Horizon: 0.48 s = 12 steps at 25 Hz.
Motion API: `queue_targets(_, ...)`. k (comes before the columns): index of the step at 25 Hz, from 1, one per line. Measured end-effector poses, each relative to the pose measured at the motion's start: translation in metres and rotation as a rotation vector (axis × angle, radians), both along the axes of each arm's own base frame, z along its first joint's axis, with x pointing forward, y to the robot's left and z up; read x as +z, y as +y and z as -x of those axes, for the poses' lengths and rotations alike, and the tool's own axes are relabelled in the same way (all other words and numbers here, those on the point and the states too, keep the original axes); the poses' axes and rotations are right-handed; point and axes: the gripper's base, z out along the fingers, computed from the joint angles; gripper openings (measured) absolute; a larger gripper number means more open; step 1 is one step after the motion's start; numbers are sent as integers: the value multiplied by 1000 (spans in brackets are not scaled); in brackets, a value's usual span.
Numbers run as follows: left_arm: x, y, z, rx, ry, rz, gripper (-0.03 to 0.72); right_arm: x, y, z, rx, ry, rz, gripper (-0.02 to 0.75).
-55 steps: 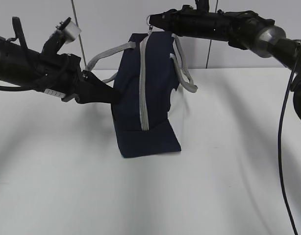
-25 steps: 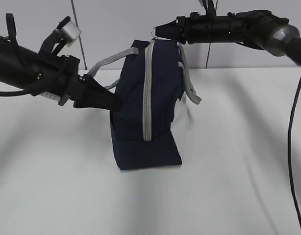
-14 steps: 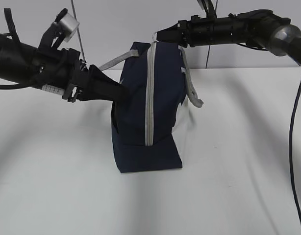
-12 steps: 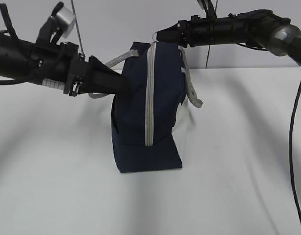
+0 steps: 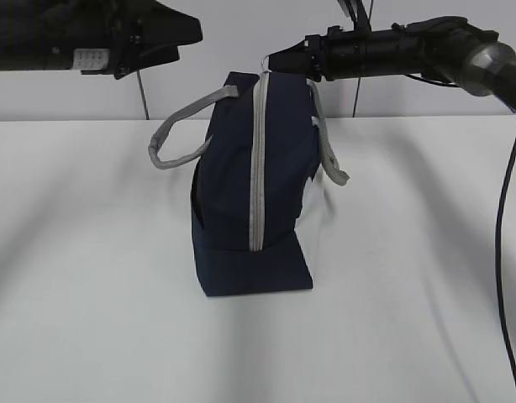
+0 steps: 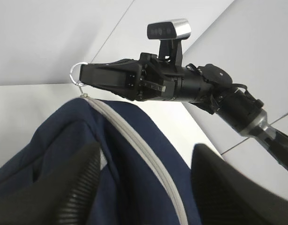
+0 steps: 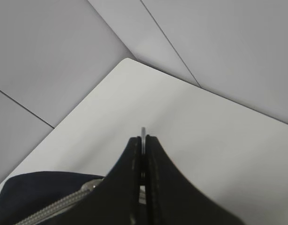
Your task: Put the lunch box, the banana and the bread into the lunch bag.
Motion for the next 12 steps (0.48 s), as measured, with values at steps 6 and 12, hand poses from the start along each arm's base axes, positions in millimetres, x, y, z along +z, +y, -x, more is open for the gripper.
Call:
queue_targets(6, -6, -38, -18, 58, -25, -121, 414, 0, 0, 0, 2, 0, 0, -16)
queue_targets(12, -20, -56, -30, 132, -29, -203, 400, 0, 0, 0, 2, 1, 0, -16)
